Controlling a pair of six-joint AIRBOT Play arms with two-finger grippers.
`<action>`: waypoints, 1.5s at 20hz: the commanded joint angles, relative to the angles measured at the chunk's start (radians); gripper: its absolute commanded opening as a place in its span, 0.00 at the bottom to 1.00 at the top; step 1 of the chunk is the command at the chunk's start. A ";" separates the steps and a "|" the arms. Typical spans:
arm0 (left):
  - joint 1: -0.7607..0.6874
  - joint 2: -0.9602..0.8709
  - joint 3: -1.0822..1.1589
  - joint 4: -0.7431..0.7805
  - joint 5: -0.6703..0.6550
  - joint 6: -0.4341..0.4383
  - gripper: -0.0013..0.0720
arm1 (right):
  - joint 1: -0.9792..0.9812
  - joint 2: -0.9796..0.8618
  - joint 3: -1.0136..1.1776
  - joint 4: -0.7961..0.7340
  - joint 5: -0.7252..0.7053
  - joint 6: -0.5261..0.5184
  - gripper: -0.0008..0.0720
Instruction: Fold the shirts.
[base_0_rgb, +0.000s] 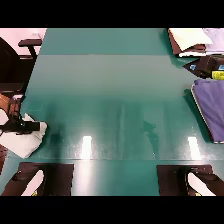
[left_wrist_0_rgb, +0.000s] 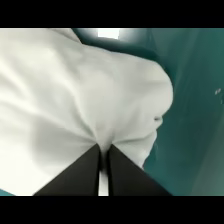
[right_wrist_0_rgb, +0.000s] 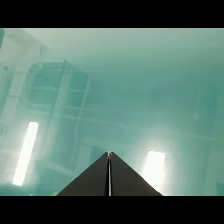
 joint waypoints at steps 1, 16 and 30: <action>0.001 0.001 0.217 -0.036 -0.053 0.000 0.05 | -0.001 0.006 0.001 0.029 -0.024 0.001 0.04; -0.584 -0.330 0.970 -0.360 -0.154 0.120 0.04 | 0.003 -0.112 0.479 0.074 0.097 0.001 0.04; -0.708 -0.722 1.011 -0.423 0.113 0.129 0.86 | 0.004 -0.138 0.522 -0.002 0.170 0.001 0.04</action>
